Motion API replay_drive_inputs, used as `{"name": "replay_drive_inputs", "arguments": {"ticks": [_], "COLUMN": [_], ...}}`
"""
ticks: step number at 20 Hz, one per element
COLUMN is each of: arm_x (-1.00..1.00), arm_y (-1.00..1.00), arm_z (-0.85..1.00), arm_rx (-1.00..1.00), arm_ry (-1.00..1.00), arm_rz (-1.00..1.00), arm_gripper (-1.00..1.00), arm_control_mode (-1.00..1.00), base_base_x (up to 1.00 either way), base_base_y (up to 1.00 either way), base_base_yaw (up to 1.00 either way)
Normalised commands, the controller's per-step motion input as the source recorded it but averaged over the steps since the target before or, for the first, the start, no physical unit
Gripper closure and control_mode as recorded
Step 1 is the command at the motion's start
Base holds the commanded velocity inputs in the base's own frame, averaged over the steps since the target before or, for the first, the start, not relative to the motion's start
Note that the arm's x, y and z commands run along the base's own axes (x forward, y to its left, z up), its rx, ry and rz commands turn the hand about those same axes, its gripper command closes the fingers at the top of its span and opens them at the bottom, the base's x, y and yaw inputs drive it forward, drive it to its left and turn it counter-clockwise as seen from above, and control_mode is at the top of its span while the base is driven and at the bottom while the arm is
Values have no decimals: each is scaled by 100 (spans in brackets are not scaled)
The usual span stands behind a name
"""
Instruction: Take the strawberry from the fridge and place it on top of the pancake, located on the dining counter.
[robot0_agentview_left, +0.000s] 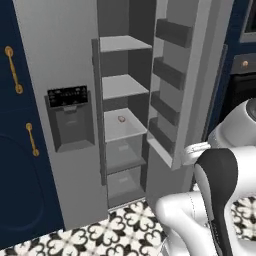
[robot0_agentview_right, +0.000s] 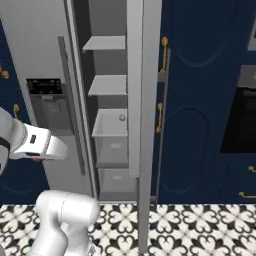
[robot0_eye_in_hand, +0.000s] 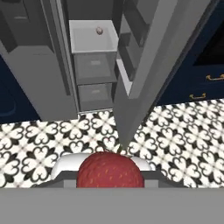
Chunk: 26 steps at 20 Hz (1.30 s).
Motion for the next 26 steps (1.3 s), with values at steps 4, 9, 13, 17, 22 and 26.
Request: {"name": "replay_drive_inputs", "arguments": {"ticks": [4,9,13,17,22,26], "arm_x": [0,0,0,0,0,0], "arm_y": [0,0,0,0,0,0], "arm_z": [0,0,0,0,0,0], "arm_rx": [0,0,0,0,0,0], "arm_ry": [0,0,0,0,0,0], "arm_rz": [0,0,0,0,0,0], "arm_gripper": [100,100,100,100,100,100], "arm_control_mode": [100,100,100,100,100,100], "base_base_x": [-100,-100,-100,-100,-100,-100], "base_base_y": [0,0,0,0,0,0], "base_base_yaw": [0,0,0,0,0,-28]}}
